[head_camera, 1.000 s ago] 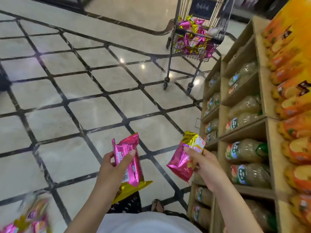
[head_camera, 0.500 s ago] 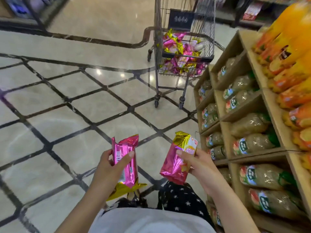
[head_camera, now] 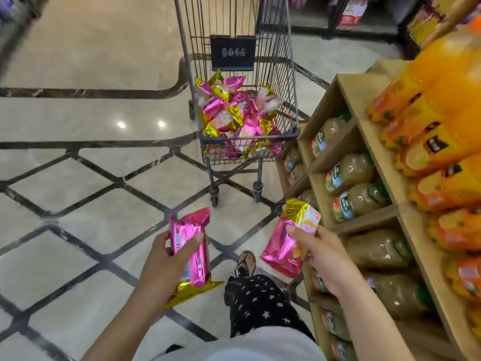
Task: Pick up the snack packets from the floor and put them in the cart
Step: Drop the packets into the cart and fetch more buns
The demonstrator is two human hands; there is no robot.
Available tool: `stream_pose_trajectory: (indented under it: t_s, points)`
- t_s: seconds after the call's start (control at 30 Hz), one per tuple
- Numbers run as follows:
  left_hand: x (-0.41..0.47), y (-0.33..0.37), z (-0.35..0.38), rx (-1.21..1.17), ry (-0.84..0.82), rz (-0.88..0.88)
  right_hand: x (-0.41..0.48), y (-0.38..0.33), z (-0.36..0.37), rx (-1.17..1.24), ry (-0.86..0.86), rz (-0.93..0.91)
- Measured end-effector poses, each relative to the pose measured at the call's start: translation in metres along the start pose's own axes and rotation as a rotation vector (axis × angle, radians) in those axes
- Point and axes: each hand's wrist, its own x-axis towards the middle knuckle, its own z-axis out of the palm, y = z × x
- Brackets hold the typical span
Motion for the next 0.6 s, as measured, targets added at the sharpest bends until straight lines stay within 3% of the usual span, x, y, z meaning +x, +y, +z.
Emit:
stream_pose_trajectory:
  t_s: [0.17,0.27,0.6]
  points:
    - [0.067,0.101,0.05,0.081,-0.021,0.099,0.085,-0.1,-0.014,-0.071,-0.069,-0.069]
    - [0.095,0.139,0.065,0.133,-0.035,0.156,0.13,-0.137,-0.019,-0.132,-0.015,-0.084]
    - [0.257,0.216,0.072,0.322,-0.241,0.091,0.257,-0.191,0.033,-0.087,0.176,-0.007]
